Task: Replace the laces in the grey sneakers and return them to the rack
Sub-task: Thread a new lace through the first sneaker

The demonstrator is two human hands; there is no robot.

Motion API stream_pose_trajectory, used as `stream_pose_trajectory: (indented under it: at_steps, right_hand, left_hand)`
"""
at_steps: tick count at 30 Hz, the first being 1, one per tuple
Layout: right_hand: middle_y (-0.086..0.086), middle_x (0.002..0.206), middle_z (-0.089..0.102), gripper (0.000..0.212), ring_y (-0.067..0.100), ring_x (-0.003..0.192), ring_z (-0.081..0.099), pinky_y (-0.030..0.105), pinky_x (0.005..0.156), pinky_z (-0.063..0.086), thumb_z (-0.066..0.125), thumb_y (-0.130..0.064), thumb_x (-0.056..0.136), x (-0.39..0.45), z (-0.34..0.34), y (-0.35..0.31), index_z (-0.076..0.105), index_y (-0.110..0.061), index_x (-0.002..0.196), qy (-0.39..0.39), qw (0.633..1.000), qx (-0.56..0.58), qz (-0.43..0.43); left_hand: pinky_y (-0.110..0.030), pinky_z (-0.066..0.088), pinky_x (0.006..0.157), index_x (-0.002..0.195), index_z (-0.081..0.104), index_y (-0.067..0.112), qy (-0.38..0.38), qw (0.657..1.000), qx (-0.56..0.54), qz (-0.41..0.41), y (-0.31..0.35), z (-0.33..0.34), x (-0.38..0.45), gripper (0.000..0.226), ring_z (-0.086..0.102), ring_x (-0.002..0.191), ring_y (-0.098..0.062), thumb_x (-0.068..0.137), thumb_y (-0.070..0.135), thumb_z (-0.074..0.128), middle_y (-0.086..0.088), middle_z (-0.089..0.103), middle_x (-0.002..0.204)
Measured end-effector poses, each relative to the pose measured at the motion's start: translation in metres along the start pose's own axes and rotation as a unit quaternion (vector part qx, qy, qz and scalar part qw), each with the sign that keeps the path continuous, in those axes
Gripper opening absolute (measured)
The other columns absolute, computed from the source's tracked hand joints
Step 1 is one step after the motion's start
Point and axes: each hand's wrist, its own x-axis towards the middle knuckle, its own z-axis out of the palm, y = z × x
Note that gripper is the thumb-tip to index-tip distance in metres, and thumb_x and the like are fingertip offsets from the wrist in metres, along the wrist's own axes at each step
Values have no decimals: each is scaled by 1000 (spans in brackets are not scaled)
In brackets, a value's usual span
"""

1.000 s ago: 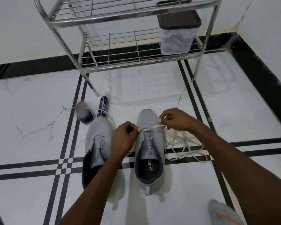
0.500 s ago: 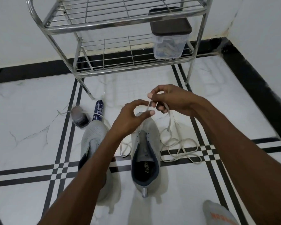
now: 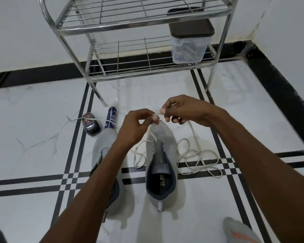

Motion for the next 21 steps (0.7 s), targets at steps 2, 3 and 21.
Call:
stream_pose_trajectory:
  at_steps: [2,3,21]
  right_hand:
    - [3,85,74,23,9,66,55,22,58,44,67,-27,98,0,-2,3,68,-5,106,20,1000,-7,1]
    - [3,85,75,21,10,67,56,23,60,45,67,-25,98,0,-3,6,69,-5,105,35,999,-15,1]
    - [1,86,78,23,9,77,75,28,71,55,74,-32,91,7,32,39,64,-13,99,74,985,-140,62]
  left_hand:
    - [-14,50,74,92,79,13,96,994,-4,-53,-13,-10,-3,16,73,83,-6,96,27,71,2,78,82]
    - [-19,52,76,91,80,14,132,988,4,-81,-20,-16,-5,15,74,82,-8,94,27,73,3,78,80]
    - [-12,51,70,97,82,15,40,997,-29,-68,-36,23,-18,9,73,81,-5,91,17,76,3,79,87]
